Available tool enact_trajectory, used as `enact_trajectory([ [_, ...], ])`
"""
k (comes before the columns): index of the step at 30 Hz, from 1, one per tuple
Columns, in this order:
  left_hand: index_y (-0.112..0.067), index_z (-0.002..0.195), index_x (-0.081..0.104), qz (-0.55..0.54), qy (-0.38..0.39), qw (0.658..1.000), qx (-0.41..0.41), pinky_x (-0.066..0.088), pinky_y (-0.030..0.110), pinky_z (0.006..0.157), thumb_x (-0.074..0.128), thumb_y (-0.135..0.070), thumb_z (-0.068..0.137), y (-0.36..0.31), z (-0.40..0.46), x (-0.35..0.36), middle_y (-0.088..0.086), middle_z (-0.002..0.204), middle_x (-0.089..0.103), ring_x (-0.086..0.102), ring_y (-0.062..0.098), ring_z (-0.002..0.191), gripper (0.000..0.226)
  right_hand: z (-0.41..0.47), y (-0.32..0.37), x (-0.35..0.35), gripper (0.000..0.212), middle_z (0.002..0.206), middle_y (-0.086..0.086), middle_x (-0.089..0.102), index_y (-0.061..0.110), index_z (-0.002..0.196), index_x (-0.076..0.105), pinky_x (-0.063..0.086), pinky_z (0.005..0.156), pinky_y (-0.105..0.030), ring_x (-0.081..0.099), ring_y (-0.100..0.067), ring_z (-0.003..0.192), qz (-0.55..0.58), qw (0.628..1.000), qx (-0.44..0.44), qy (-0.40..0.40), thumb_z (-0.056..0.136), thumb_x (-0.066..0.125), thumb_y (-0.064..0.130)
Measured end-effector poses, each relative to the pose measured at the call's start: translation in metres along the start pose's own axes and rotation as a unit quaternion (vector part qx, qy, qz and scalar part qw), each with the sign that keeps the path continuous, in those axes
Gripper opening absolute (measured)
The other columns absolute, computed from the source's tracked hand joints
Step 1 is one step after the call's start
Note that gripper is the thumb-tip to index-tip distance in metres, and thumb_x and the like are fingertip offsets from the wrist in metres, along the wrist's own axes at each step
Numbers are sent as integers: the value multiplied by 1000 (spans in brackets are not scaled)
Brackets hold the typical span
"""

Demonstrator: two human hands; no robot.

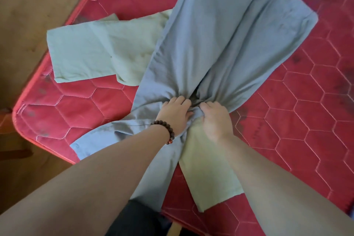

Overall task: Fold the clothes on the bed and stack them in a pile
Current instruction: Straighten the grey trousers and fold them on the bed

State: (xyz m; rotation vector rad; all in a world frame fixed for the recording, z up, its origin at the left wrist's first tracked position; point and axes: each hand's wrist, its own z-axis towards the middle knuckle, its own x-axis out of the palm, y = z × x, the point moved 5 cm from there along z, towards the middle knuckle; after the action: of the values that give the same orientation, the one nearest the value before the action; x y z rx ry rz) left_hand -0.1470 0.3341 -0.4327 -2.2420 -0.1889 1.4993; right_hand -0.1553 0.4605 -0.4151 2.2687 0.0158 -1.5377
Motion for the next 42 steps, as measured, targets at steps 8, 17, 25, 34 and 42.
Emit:
enact_trajectory([
  [8, -20, 111, 50, 27, 108, 993, -45, 37, 33, 86, 48, -37, 92, 12, -102, 29, -3, 114, 49, 46, 19, 108, 25, -86, 53, 51, 22, 106, -6, 63, 13, 106, 58, 35, 79, -37, 53, -29, 104, 38, 997, 22, 66, 88, 47, 7],
  [17, -24, 117, 55, 9, 73, 992, -100, 34, 37, 97, 44, -52, 86, 9, -190, 26, -2, 116, 48, 46, 23, 111, 43, -166, 80, 86, 40, 125, -2, 52, 18, 128, 50, 39, 98, -37, 45, -23, 119, 145, 967, -52, 203, 89, 50, 27],
  [25, -11, 139, 45, -14, -72, 997, -24, 29, 47, 107, 56, -48, 83, -55, -39, -24, 17, 145, 39, 39, 36, 131, 67, -90, -45, -5, 42, 128, -17, 51, 6, 125, 56, 40, 99, -42, 48, -35, 118, 123, 988, 80, -42, 88, 62, 22],
  [34, -22, 155, 4, 63, -43, 994, 78, 2, 47, 120, 49, -60, 87, -117, 128, -26, 4, 163, -4, -7, 24, 149, 90, -18, -181, -68, 63, 158, -15, 21, 15, 144, 36, 28, 113, -46, 24, -33, 143, 42, 973, 211, -85, 90, 61, 35],
  [42, -24, 155, 2, 144, -43, 986, 74, -4, 51, 119, 26, -73, 84, -96, 162, 27, 1, 163, -5, -8, 22, 149, 90, 6, -279, -65, 79, 158, -11, 15, 25, 153, 19, 33, 109, -53, 24, -36, 140, 188, 877, 429, -108, 88, 63, 35],
])
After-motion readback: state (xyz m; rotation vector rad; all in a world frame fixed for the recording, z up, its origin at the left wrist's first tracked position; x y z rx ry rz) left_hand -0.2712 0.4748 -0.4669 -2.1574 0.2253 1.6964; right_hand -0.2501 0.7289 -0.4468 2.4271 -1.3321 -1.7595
